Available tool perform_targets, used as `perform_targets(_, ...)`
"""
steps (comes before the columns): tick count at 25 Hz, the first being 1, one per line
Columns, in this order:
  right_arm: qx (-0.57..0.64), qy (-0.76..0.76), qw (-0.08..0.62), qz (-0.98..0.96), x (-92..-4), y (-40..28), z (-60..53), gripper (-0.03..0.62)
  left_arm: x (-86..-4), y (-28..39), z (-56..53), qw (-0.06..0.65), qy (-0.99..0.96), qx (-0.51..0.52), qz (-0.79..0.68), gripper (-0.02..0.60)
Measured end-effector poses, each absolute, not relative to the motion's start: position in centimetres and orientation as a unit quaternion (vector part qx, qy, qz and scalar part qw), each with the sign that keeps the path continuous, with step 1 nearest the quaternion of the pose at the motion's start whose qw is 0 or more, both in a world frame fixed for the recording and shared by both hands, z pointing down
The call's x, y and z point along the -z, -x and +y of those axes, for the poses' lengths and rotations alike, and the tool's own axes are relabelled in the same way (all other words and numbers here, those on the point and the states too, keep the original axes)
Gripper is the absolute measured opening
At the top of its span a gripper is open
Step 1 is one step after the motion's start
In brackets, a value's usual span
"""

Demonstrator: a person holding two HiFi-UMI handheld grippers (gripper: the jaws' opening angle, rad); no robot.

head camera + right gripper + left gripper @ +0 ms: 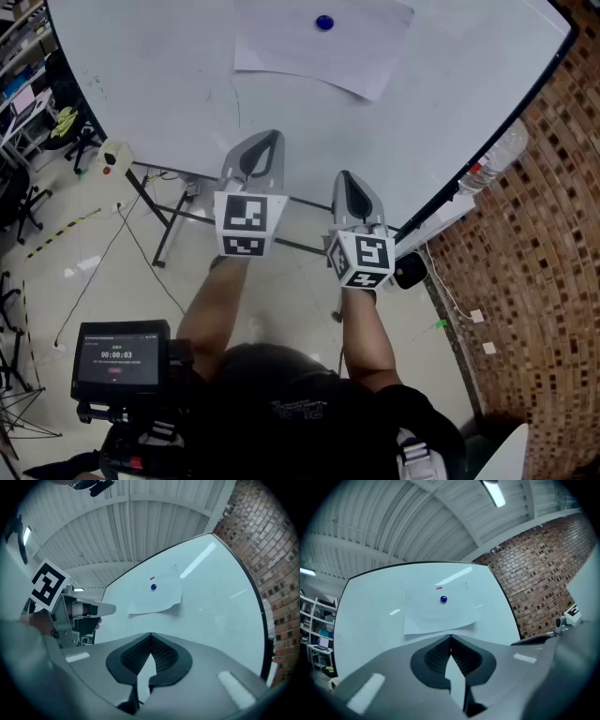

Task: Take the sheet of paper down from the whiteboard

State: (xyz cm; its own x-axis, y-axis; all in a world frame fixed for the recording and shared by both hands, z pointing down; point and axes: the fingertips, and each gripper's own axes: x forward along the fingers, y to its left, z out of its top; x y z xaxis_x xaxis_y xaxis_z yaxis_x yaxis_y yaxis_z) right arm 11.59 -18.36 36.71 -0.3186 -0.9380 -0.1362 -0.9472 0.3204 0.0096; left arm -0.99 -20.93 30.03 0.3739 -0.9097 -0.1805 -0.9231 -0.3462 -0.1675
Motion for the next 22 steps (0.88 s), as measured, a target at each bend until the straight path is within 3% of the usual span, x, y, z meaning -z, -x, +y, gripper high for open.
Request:
perform_targets(6,-0.035,0.607,0.053,0.792,-35.8,-11.3,-23.2,0.012,-26.8,1.0,-26.5,0.153,0.834,-0.033,0.529,0.003)
perform_targets(10,-0.065,0.632,0.035,0.771,-34.5,-11.4,-25.2,0.014,-24.1,0.1,-29.6,0.193,0.838,-0.016,0.509,0.068)
perform_targets(14,-0.026,0.609,0.084,0.788,-32.6,-12.4,-26.5,0.018,-21.8,-1.1,-31.5,0.226,0.835,-0.009,0.502,0.109)
perform_targets(17,0.007,0.573,0.129,0.809,-30.7,-13.2,-27.5,0.138,-19.8,-2.5,-32.4,0.250,0.828,-0.007,0.501,0.112)
perform_targets(22,0.028,0.547,0.162,0.821,-29.0,-14.6,-29.2,0.160,-17.9,-3.4,-33.6,0.264,0.818,-0.005,0.512,0.123)
